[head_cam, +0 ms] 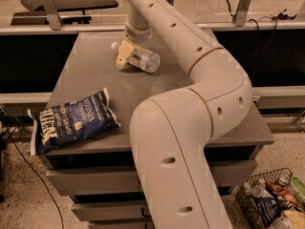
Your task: Place blue plastic bottle upright
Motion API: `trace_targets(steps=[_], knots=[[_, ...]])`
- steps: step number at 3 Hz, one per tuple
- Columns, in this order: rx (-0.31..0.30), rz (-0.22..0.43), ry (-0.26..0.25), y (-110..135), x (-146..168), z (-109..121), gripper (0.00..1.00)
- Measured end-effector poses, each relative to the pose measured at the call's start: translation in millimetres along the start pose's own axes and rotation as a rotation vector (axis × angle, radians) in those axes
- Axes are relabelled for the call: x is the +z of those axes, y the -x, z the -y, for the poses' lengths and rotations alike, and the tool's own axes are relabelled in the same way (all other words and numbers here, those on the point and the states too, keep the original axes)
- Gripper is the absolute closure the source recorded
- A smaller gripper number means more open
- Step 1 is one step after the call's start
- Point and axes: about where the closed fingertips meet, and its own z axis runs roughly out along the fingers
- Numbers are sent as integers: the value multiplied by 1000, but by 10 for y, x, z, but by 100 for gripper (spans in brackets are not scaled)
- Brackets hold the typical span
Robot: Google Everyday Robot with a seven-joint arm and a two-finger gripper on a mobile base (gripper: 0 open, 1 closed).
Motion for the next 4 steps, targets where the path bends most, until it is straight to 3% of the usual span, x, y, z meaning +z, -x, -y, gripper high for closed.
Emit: trace_targets(steps=[1, 4], knots=[[-18, 18, 20, 86, -45, -60, 18], [-67, 61, 31, 260, -220, -140, 86]])
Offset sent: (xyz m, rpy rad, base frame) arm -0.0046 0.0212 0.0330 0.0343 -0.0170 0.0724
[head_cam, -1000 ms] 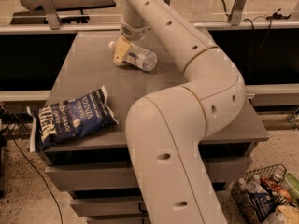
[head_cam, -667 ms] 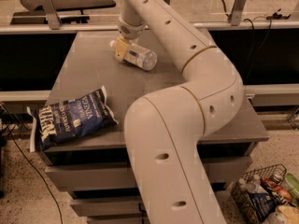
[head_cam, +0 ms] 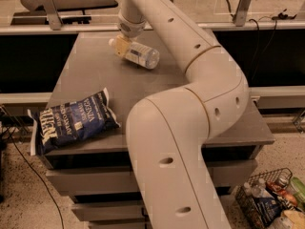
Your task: Place blue plastic bottle upright
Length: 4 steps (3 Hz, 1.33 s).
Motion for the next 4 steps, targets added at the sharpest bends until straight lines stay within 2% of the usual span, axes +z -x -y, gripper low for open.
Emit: trace_targets(steps=[1, 2, 3, 4], knots=[[-21, 68, -18, 82, -260, 24, 100], [-19, 222, -48, 88, -793, 49, 100], [17, 375, -57, -38, -1205, -54, 100], [67, 529, -63, -214, -1576, -319, 100]])
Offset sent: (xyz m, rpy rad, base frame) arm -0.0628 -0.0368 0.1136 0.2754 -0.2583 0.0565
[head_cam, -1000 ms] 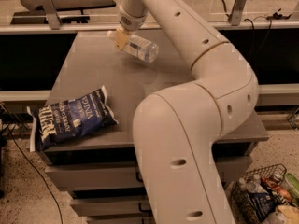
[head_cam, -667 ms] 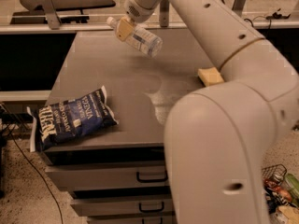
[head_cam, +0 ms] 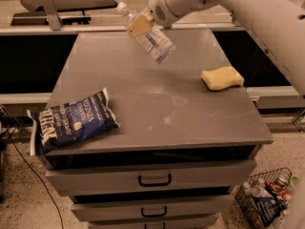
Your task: Place blue plastic bottle upright
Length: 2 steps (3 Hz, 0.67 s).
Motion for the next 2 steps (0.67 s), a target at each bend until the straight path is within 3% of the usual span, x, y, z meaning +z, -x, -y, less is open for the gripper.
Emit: trace_targets(steps=[1, 2], knots=[[37, 109, 1, -101, -133, -241, 100], [62, 265, -28, -57, -232, -282, 100]])
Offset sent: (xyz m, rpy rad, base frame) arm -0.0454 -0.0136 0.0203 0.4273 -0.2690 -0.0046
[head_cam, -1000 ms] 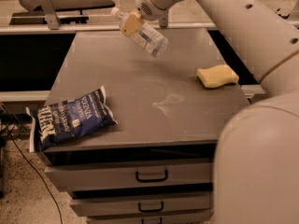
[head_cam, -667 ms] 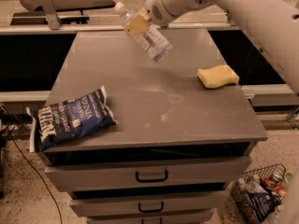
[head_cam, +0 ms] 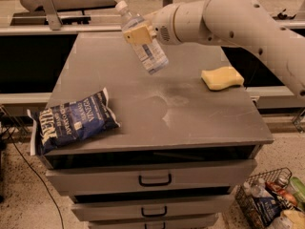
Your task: Place blue plastic bottle upright
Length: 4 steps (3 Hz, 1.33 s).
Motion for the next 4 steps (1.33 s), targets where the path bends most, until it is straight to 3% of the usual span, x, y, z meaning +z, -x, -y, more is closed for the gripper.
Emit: trace_targets(steps=[1, 2, 3, 4], knots=[[19, 145, -27, 6, -123, 53, 100], [38, 259, 4, -78, -173, 57, 100], [38, 319, 44, -193, -215, 32, 100], [41, 337, 71, -336, -295, 2, 100]])
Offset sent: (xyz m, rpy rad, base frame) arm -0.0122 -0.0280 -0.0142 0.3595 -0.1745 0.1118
